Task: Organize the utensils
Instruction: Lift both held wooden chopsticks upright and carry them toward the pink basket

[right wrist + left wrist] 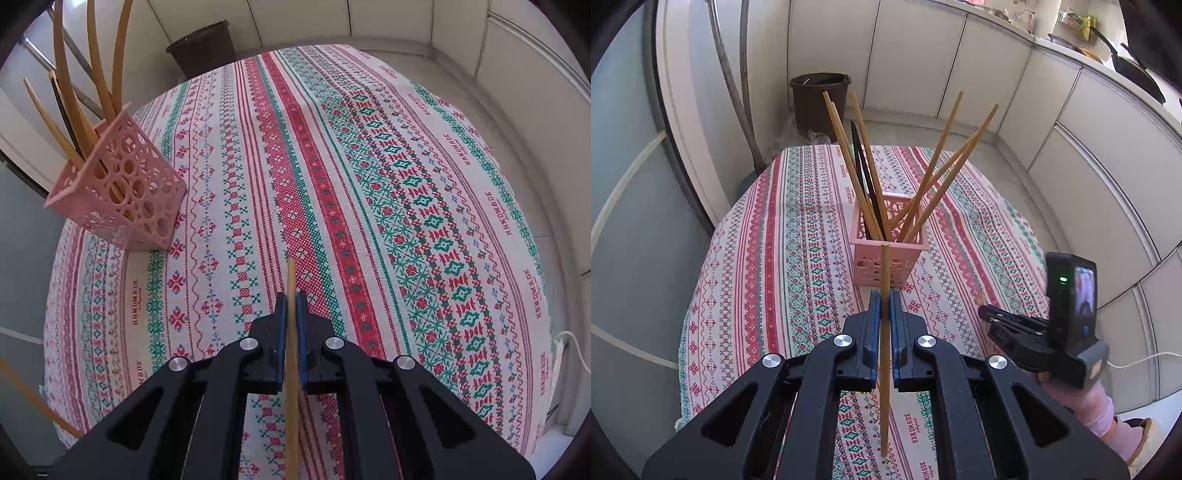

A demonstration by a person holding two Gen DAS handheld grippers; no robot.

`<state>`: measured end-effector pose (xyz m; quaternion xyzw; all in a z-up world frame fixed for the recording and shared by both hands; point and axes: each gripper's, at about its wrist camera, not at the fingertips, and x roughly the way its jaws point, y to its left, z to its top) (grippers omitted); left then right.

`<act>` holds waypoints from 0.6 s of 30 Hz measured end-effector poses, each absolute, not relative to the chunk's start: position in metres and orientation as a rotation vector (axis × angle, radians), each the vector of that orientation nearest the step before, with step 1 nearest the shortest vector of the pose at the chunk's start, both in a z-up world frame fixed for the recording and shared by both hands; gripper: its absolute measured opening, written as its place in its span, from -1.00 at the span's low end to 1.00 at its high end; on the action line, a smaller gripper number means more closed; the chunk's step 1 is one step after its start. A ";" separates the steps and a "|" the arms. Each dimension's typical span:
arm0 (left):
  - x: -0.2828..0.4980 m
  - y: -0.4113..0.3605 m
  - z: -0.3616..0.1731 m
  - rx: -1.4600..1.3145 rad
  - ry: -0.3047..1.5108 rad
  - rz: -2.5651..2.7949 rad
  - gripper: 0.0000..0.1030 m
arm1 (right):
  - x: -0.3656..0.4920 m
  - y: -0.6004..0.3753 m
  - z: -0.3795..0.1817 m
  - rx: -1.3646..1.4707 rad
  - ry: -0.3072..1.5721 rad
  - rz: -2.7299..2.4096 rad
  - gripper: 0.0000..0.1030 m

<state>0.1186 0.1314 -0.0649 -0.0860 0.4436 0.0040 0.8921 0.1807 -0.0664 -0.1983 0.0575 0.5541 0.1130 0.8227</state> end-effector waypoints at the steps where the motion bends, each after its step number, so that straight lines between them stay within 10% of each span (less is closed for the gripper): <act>1: 0.117 0.132 -0.062 -0.184 0.909 0.006 -0.91 | 0.177 -0.071 -0.189 0.141 1.158 0.251 -0.89; 18: 0.090 0.133 -0.017 -0.187 0.767 -0.009 -0.91 | 0.102 -0.101 -0.053 0.250 0.825 0.419 -0.89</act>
